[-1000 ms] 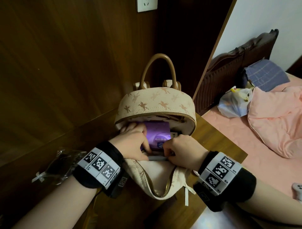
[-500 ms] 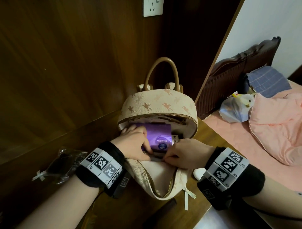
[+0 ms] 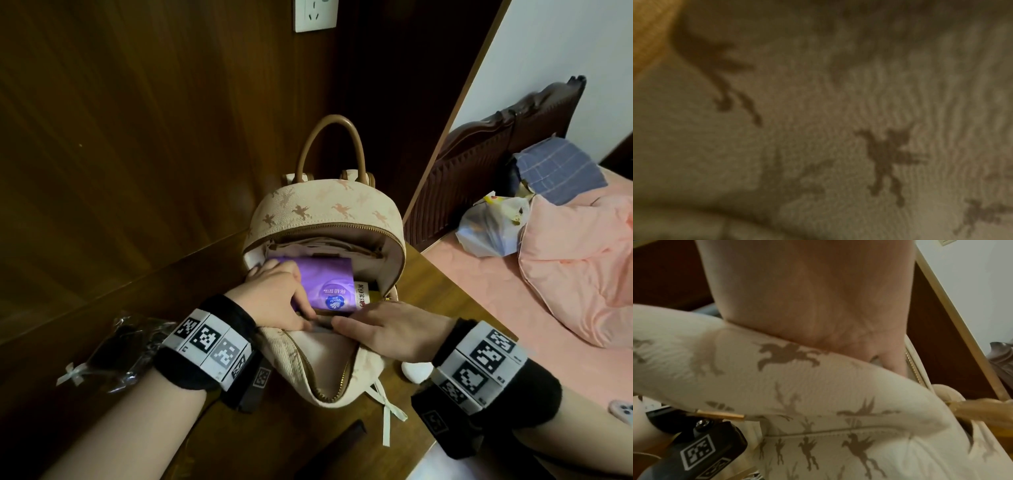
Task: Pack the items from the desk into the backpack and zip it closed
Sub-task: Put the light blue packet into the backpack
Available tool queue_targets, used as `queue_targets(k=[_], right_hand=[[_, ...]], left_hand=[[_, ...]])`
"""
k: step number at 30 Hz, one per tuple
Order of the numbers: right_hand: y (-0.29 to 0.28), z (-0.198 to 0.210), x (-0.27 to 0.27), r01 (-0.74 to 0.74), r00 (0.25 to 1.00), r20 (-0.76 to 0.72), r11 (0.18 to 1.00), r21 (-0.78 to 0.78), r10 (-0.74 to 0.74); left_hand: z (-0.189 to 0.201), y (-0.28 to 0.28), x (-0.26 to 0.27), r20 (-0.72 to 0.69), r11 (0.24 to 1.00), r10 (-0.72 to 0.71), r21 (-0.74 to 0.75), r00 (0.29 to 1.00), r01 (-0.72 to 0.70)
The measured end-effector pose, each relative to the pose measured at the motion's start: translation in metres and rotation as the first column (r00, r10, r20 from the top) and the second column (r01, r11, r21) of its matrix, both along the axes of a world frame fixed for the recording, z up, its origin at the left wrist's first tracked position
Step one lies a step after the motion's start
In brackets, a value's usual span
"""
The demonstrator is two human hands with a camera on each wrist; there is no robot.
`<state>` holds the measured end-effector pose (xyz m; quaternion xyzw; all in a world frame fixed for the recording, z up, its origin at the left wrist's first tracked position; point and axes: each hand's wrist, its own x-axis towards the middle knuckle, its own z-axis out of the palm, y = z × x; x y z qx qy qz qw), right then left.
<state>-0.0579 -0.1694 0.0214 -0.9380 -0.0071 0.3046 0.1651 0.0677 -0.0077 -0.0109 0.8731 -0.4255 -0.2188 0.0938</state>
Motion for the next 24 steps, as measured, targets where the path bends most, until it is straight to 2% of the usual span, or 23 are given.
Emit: queue_targets(k=[3,6,9,11,16,18,22,24], right_hand=[[0.002,-0.002,0.007,-0.043,0.995,-0.087,0.999,-0.03,0.04],[0.007,-0.005,0.01,-0.15,0.985,-0.104,0.98,-0.129,0.137],[0.009,-0.001,0.009,-0.065,0.994,-0.096,0.995,-0.077,0.057],[0.01,0.004,0.009,-0.062,0.991,-0.12,0.997,-0.042,0.057],[0.023,0.001,0.016,-0.062,0.963,-0.269,0.994,-0.087,0.036],[0.024,-0.003,0.016,-0.046,0.97,-0.24,0.996,-0.082,0.025],[0.019,-0.006,0.005,0.021,0.998,-0.06,1.0,-0.009,-0.021],[0.022,-0.008,0.0,0.004,1.0,0.015,0.998,-0.064,-0.003]], left_hand=[[0.0,-0.001,0.0,-0.005,1.0,0.009,-0.012,1.0,-0.009],[-0.001,-0.001,0.0,0.006,1.0,0.017,-0.02,1.0,-0.017],[-0.001,0.0,-0.003,0.014,1.0,0.022,-0.018,1.0,-0.021],[0.0,0.001,-0.005,0.026,1.0,0.02,-0.012,0.999,-0.02],[0.0,0.002,-0.01,0.023,1.0,0.015,-0.026,1.0,-0.014],[0.0,0.003,-0.011,0.016,0.998,0.031,-0.05,0.999,-0.03],[-0.001,0.005,-0.011,0.017,0.995,0.052,-0.083,0.999,-0.05],[-0.003,0.006,-0.011,0.021,0.993,0.061,-0.098,0.998,-0.058]])
